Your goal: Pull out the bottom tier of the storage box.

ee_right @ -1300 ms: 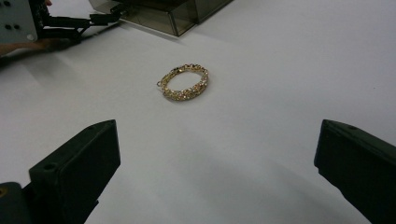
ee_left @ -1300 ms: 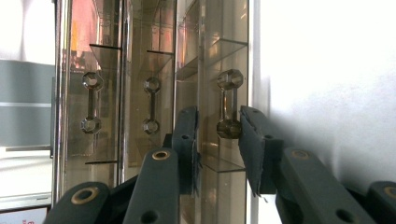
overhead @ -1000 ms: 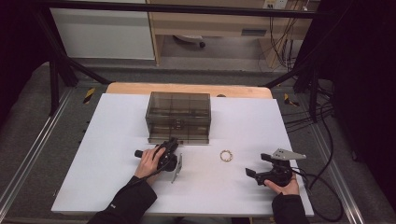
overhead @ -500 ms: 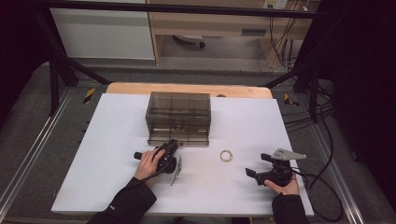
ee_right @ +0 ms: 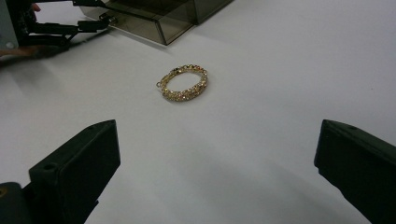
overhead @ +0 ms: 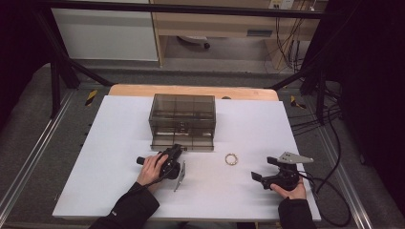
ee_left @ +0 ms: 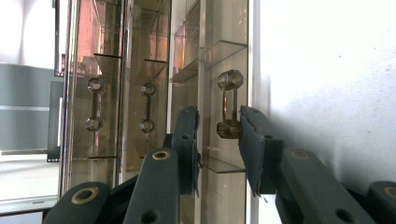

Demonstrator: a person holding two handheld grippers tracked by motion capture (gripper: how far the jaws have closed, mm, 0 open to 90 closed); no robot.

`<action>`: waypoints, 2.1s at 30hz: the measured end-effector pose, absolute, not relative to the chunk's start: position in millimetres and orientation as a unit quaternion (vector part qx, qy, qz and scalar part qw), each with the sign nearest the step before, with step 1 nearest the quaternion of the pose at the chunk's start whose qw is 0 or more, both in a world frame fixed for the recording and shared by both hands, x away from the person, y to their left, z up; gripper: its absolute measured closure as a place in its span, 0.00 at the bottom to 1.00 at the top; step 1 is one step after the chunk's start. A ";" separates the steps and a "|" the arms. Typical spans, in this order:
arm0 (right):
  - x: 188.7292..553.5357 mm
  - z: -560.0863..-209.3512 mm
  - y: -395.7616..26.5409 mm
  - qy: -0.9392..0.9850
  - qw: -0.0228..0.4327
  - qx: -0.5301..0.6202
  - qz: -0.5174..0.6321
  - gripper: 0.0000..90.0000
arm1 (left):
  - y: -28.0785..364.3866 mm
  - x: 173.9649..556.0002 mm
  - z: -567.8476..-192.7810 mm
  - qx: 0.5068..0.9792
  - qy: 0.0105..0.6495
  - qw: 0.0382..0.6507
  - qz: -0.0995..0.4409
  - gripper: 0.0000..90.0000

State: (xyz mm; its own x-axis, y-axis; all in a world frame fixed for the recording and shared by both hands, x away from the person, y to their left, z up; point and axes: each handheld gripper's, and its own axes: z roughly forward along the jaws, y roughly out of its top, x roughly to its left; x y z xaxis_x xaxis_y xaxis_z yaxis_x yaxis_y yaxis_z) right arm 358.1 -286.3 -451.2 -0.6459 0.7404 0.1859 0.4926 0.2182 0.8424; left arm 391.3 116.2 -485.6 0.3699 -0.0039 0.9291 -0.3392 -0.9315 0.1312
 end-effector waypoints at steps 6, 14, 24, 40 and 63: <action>358.0 -451.1 -286.3 0.769 0.129 0.401 0.481 0.01 | 117.7 389.3 -485.7 0.814 -0.106 0.154 0.550 0.76; 358.1 -451.2 -286.4 0.770 0.130 0.400 0.480 0.01 | 117.7 385.3 -485.7 0.814 -0.108 0.155 0.550 0.76; 358.0 -451.2 -286.4 0.770 0.130 0.400 0.480 0.01 | 118.0 381.8 -485.8 0.814 -0.108 0.156 0.549 0.76; 357.9 -451.2 -286.3 0.770 0.129 0.400 0.480 0.01 | 117.2 379.3 -488.3 0.815 -0.107 0.154 0.548 0.76; 357.7 -451.2 -286.3 0.770 0.130 0.400 0.480 0.01 | 117.7 381.3 -472.3 0.837 -0.065 0.181 0.513 0.55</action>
